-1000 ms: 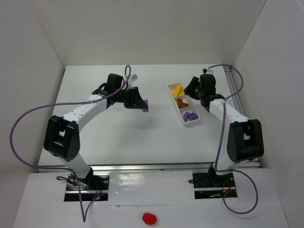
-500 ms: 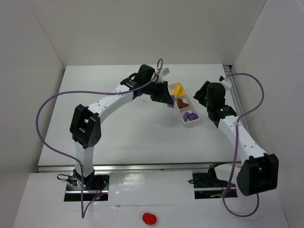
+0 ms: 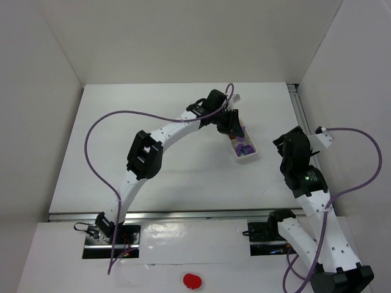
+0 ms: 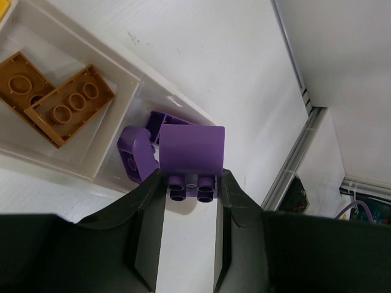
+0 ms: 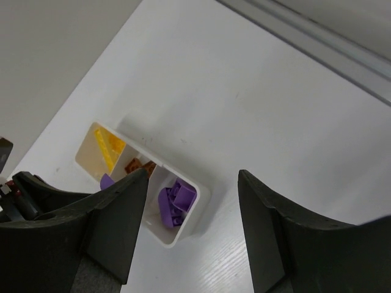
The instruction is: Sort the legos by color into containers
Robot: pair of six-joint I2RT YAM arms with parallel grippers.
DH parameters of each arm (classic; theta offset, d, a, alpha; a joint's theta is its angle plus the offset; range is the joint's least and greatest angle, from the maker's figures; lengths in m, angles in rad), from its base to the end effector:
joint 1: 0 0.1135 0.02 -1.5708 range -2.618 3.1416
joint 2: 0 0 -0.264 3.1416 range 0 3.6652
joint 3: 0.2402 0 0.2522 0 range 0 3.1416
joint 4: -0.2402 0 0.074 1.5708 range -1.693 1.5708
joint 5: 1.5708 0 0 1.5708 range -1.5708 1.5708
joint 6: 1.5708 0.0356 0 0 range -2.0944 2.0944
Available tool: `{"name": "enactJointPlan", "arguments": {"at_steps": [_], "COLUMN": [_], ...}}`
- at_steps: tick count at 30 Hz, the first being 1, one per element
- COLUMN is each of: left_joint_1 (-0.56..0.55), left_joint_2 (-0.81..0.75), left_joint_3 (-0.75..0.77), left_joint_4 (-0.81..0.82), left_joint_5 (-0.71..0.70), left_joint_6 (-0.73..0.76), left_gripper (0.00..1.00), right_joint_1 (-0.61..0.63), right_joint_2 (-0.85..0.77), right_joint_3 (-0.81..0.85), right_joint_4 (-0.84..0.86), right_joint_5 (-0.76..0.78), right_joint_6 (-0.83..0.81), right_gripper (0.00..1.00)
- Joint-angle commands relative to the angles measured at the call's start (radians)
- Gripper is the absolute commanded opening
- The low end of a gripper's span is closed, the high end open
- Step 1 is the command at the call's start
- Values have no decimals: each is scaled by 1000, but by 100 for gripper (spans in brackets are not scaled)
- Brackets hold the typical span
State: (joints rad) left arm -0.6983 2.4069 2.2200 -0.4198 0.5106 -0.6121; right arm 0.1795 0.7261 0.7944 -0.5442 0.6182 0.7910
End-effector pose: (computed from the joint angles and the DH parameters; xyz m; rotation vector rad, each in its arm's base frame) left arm 0.4132 -0.3695 0.2440 0.4258 2.3558 -1.2471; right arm 0.1556 0.0073 0.3182 0.9331 1.7161 0.0036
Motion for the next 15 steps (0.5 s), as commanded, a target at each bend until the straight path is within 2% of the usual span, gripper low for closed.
{"name": "enactJointPlan", "arguments": {"at_steps": [1, 2, 3, 7, 8, 9, 11, 15], "left_joint_1": [-7, -7, -7, -17, -17, -26, -26, -35], "left_joint_2": [26, 26, 50, 64, 73, 74, 64, 8], "left_joint_3": [44, 44, 44, 44, 44, 32, 4, -22], "left_joint_4": [12, 12, 12, 12, 12, 12, 21, 21], "left_joint_5": [-15, 2, 12, 34, 45, 45, 45, 45], "left_joint_6": [-29, -29, -29, -38, -38, -38, -38, -17], "left_gripper": [26, 30, 38, 45, 55, 59, 60, 72], "right_joint_1": [-3, -3, -3, -3, -3, -3, -3, -3], "right_joint_2": [-5, -5, -5, -5, -5, -5, 6, 27], "right_joint_3": [39, 51, 51, 51, 51, 51, 51, 51], "right_joint_4": [-109, -109, -109, -109, -99, -99, -99, -89], "right_joint_5": [98, 107, 107, 107, 97, 97, 86, 77], "right_joint_6": [14, 14, 14, 4, 4, -5, -6, -6], "right_gripper": [68, 68, 68, 68, 68, 68, 68, 70]}}
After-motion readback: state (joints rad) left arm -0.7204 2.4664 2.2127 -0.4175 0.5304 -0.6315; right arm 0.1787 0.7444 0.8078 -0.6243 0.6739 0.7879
